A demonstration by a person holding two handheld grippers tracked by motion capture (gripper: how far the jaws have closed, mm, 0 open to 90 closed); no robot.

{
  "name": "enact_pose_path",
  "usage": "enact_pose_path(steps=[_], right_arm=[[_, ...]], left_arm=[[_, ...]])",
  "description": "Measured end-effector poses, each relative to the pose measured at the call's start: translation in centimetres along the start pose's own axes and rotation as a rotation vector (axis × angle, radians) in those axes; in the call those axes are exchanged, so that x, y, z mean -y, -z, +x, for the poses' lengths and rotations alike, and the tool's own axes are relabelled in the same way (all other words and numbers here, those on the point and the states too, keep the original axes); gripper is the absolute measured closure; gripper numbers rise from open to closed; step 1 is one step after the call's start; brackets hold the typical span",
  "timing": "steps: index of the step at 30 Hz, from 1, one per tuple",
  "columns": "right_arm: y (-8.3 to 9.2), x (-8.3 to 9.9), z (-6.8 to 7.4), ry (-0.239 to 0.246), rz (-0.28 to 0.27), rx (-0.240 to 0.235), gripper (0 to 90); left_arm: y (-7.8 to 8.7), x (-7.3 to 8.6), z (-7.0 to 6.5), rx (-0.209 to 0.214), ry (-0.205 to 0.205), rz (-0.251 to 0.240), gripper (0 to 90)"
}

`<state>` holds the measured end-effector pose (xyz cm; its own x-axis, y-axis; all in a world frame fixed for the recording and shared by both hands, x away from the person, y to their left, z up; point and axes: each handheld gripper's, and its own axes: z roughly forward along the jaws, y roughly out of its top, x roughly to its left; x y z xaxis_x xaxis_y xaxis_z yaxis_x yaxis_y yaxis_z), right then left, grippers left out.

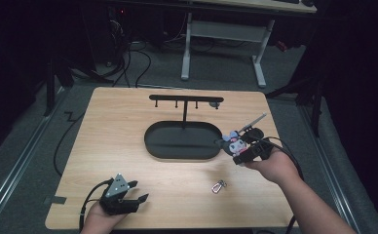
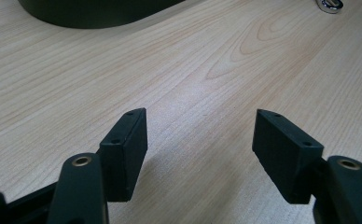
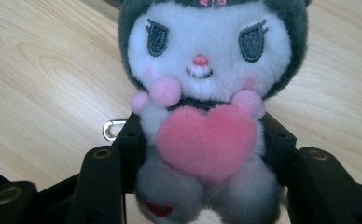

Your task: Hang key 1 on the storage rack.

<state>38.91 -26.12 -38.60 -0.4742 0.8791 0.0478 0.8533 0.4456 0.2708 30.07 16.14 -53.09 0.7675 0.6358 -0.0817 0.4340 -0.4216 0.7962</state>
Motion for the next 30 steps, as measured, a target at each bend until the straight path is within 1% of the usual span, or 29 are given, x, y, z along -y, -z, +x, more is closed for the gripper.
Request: enact_pose_path(steps=[3, 5, 6, 7, 8, 9, 10, 13, 14, 17, 18, 19, 20, 28, 30], right_arm=[[0.8, -0.9, 0.2, -0.003, -0.009, -0.005, 48.4], [1.3, -1.5, 0.3, 0.008, -0.016, -0.01, 48.5], [1.6, -1.8, 0.4, -0.002, -0.017, -0.012, 48.5], [1.6, -1.8, 0.4, -0.002, -0.017, -0.012, 48.5], [2.2, -2.4, 0.5, -0.011, -0.021, -0.019, 48.5], [2.2, -2.4, 0.5, -0.011, -0.021, -0.019, 48.5], [2.6, -2.9, 0.5, 0.0, -0.024, -0.016, 48.5], [3.0, -3.5, 0.4, -0.006, -0.02, -0.014, 48.5], [3.3, -4.0, 0.5, -0.011, -0.018, -0.013, 48.5], [3.5, -4.4, 0.5, -0.005, -0.016, -0.014, 48.5], [3.8, -4.9, 0.6, -0.012, -0.011, -0.015, 48.5], [3.8, -4.9, 0.6, -0.012, -0.011, -0.015, 48.5], [4.2, -5.5, 0.6, -0.019, -0.011, -0.016, 48.5], [5.6, -7.4, 0.6, -0.033, -0.025, 0.005, 48.5], [5.8, -7.9, 0.4, -0.032, -0.036, 0.008, 48.5]], left_arm=[[0.0, 0.0, 0.0, -0.001, 0.0, -0.002, 36.2], [0.1, 0.0, 0.1, -0.002, 0.001, -0.005, 36.2], [0.1, 0.0, 0.1, -0.001, 0.001, -0.004, 36.2], [0.1, 0.0, 0.1, -0.001, 0.001, -0.004, 36.2], [0.1, 0.0, 0.1, -0.002, 0.003, -0.005, 36.2], [0.1, 0.0, 0.1, -0.002, 0.003, -0.005, 36.2], [0.1, 0.0, 0.1, -0.003, 0.003, -0.007, 36.2], [0.1, 0.0, 0.1, -0.001, 0.0, -0.003, 36.2], [0.1, 0.0, 0.1, 0.0, -0.001, -0.002, 36.2], [0.1, 0.0, 0.2, 0.0, -0.003, -0.001, 36.2], [0.1, 0.0, 0.2, -0.001, -0.004, -0.003, 36.2], [0.1, 0.0, 0.2, -0.001, -0.004, -0.003, 36.2], [0.2, 0.0, 0.3, -0.003, -0.001, -0.004, 36.2], [0.2, 0.0, 0.3, -0.005, -0.001, -0.006, 36.2], [0.2, 0.0, 0.3, -0.005, -0.001, -0.006, 36.2]])
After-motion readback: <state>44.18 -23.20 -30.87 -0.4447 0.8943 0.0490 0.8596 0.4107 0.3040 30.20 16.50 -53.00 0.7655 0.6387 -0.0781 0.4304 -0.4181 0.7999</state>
